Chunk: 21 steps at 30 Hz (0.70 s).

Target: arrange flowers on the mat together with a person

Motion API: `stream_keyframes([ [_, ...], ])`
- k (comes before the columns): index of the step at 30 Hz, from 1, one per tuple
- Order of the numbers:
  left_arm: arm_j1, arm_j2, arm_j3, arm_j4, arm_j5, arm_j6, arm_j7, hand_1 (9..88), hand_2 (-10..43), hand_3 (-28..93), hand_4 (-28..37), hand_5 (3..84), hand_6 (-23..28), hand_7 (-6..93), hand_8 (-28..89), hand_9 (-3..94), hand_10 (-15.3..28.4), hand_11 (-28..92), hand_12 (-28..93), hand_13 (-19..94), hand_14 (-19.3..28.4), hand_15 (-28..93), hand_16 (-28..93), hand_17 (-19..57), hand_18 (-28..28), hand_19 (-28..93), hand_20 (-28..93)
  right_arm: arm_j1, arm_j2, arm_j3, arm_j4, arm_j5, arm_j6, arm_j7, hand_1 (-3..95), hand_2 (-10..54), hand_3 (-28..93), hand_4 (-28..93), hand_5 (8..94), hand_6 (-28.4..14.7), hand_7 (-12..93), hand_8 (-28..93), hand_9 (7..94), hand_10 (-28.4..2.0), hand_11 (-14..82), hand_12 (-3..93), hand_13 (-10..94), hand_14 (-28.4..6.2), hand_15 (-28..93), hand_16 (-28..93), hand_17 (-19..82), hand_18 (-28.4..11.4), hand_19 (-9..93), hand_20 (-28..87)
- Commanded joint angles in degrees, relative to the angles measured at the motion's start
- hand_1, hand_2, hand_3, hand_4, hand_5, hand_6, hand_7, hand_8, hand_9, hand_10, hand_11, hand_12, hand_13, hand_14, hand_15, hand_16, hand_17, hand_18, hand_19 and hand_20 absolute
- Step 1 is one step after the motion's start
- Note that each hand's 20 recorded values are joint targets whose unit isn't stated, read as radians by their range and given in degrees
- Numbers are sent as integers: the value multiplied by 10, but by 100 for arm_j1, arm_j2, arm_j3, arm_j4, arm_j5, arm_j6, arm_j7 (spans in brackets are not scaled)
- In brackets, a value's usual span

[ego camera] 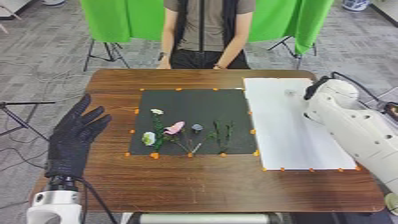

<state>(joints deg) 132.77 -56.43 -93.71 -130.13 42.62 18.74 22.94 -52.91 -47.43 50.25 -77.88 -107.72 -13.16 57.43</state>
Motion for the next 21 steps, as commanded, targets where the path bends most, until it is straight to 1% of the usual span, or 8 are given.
stream_keyframes([
  [1,-13,-83,53,21,-87,-89,-5,215,51,790,-274,332,51,86,-84,349,170,188,106,266,234,366,-52,-68,251,532,50,-38,-204,-21,94,-145,-324,-222,386,-92,723,-262,386,31,133,-130,567,-193,135,127,625,-161,468,96,209,-272,656,42],
  [3,-18,-41,68,19,-109,-65,23,215,51,790,-274,332,51,86,-84,349,171,188,105,266,234,367,-52,-68,251,532,50,-78,-231,2,134,-160,-430,-246,398,-94,727,-272,404,37,142,-138,566,-184,123,124,625,-159,458,98,209,-272,647,48],
  [5,-9,-7,79,-16,-144,-42,45,214,51,791,-273,332,51,86,-84,349,171,189,105,266,234,367,-52,-68,251,532,50,-122,-267,66,191,-25,-458,-209,418,-95,725,-277,464,35,150,-147,591,-135,115,120,635,-155,436,98,214,-272,635,57],
  [6,22,55,83,-29,-141,-54,152,215,51,791,-273,332,51,86,-84,349,170,189,105,266,234,368,-52,-68,251,532,50,-107,-260,-24,237,-59,-237,-234,429,-95,723,-276,506,32,154,-151,618,-118,117,117,644,-152,418,96,222,-268,628,59],
  [7,28,9,36,-44,-47,-134,49,215,51,791,-273,332,51,86,-84,349,171,189,105,266,234,368,-53,-68,251,532,50,-192,-265,1,254,-192,-181,-216,450,-95,721,-273,578,30,161,-154,665,-103,125,118,667,-141,393,110,234,-259,623,66],
  [10,-3,14,54,-48,-68,-127,73,215,51,790,-273,333,51,86,-84,349,171,189,105,266,234,369,-53,-69,251,532,50,-317,-112,-91,188,-388,66,-301,559,-95,643,-279,750,31,196,-71,822,-69,66,209,744,-93,363,191,284,-213,649,76],
  [14,47,-29,28,-53,-39,-121,48,215,52,789,-272,333,51,86,-84,349,171,188,104,266,234,369,-54,-69,251,532,49,-337,-33,-250,124,-609,585,-418,620,-95,599,-281,812,36,216,-43,899,-59,44,263,803,-41,355,265,308,-157,684,75],
  [21,28,-43,48,-56,-30,-120,35,216,51,789,-272,333,51,87,-84,350,171,188,105,266,234,369,-54,-69,251,533,49,-368,-96,-168,-83,-818,955,-567,633,-95,603,-282,833,30,221,-40,920,-56,56,280,836,-19,337,295,331,-93,659,52],
])
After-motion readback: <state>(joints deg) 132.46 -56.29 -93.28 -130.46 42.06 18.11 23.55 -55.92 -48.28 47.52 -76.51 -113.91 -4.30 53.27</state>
